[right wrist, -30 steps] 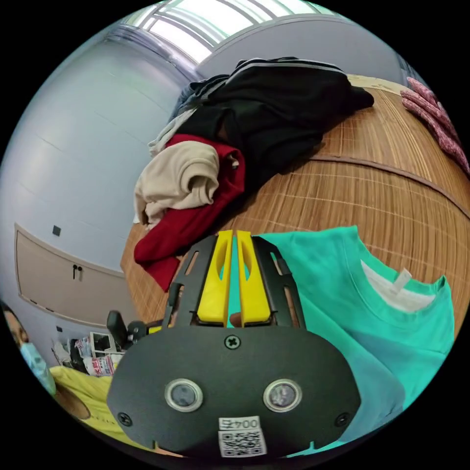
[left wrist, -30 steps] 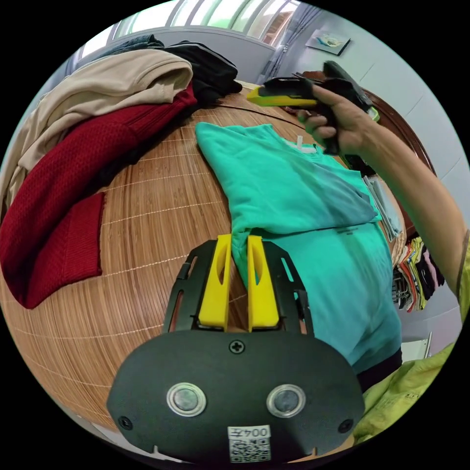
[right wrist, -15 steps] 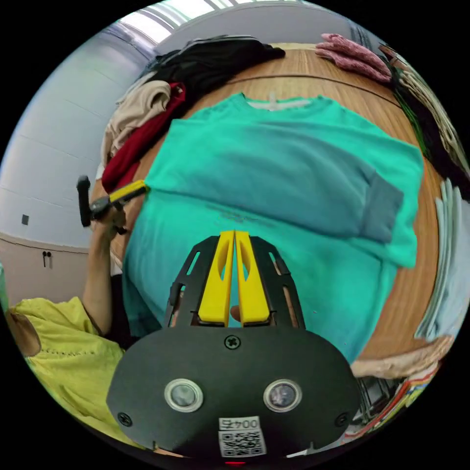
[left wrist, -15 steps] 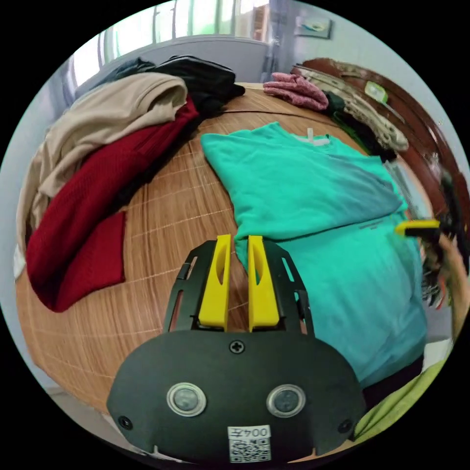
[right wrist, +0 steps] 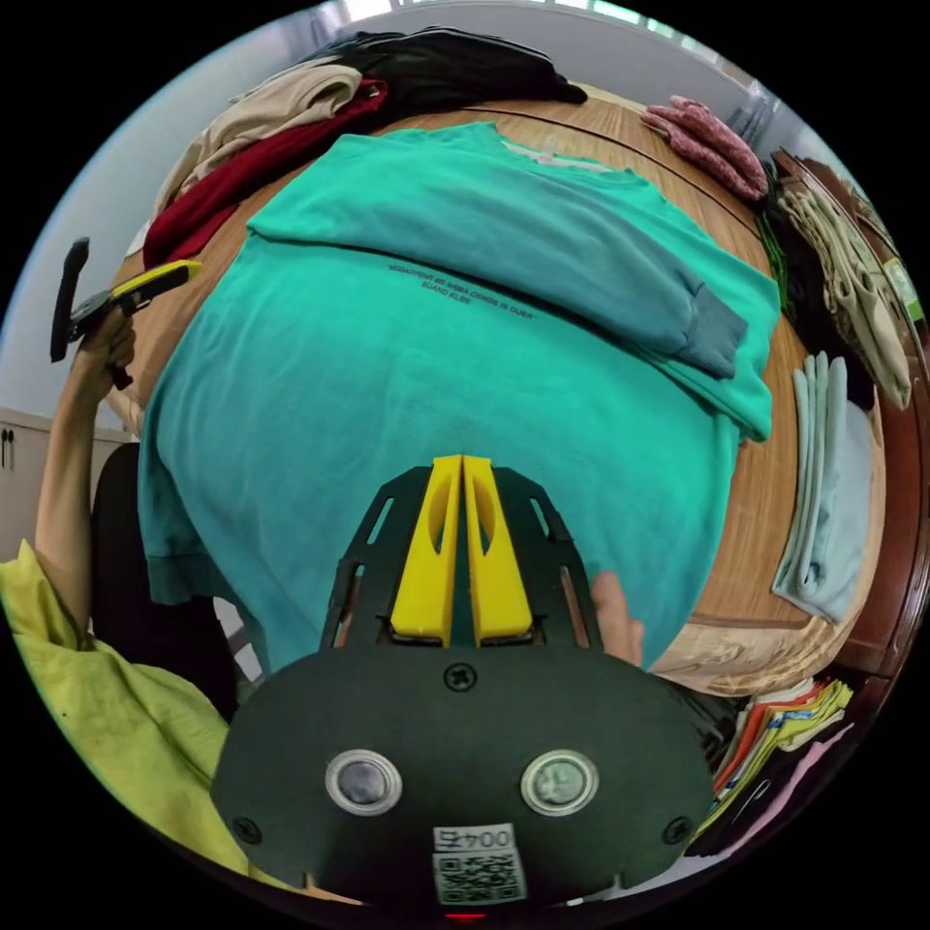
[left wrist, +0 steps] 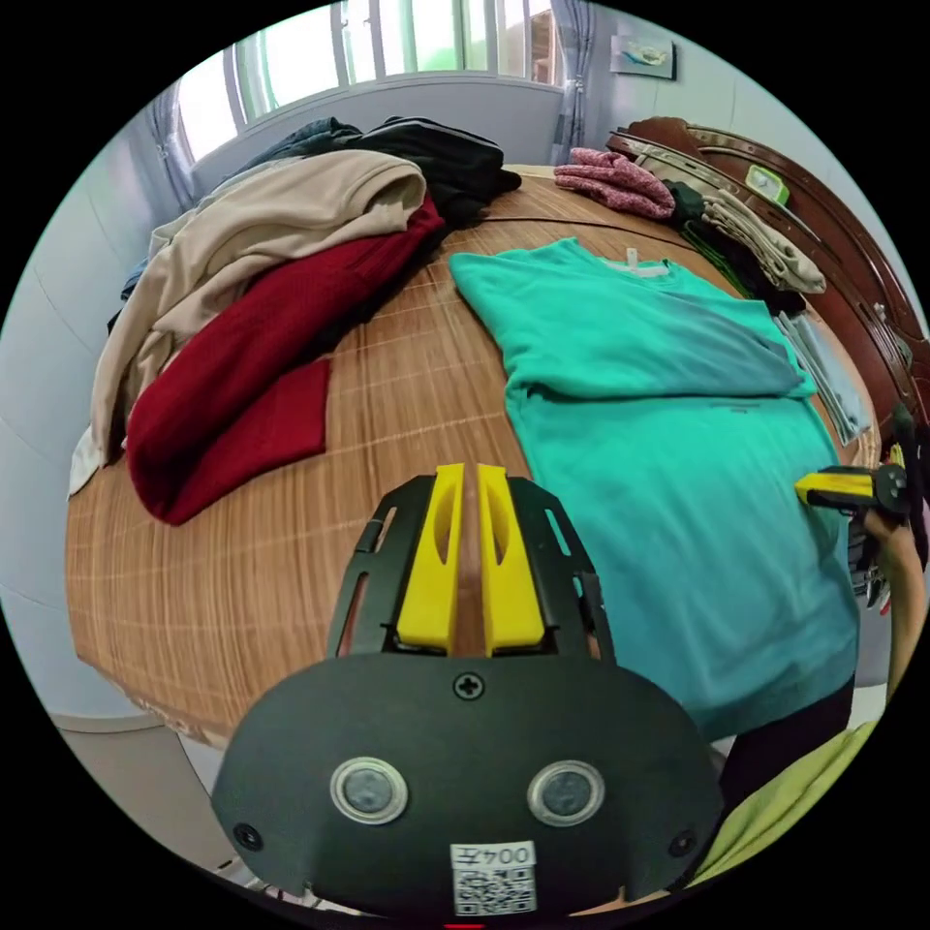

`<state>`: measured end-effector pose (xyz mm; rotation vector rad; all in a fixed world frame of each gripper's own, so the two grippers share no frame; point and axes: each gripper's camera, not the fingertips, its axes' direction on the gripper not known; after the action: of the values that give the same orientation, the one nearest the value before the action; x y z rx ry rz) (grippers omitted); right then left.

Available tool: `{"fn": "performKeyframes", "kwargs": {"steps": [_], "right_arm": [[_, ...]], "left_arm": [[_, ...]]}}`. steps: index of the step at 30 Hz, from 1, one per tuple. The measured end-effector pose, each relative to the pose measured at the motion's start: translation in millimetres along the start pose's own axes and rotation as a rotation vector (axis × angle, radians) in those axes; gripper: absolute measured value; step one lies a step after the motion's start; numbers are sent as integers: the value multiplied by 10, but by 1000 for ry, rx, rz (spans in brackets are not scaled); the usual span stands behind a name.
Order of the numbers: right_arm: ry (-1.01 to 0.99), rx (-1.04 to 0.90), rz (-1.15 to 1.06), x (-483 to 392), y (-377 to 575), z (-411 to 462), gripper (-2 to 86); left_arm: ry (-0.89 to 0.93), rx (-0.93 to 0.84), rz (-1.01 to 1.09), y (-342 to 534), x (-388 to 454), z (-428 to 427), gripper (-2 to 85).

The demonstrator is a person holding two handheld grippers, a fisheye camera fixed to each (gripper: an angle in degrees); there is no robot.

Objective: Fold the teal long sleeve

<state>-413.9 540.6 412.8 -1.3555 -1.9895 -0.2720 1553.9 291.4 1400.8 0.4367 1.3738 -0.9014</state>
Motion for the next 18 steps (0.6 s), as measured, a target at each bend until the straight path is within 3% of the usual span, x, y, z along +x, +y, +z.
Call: {"fn": "performKeyframes", "kwargs": {"steps": [5,9,15,18], "right_arm": [[50,42,-28,-114,281,-209,-6],[-22,57,103,-17,468,-374,-7],[-22,121,72,51,891,-660,-7],[-194,164,204,253,1216,-917,-5]], "left_arm": [[24,-28,-39,672,-244,-440,30],[147,-45,-181,1352,-652,-764,30],[300,-21,-317,2018,-973,-1129,37],[285,-51,-264,2090,-857,-1245,51]]}}
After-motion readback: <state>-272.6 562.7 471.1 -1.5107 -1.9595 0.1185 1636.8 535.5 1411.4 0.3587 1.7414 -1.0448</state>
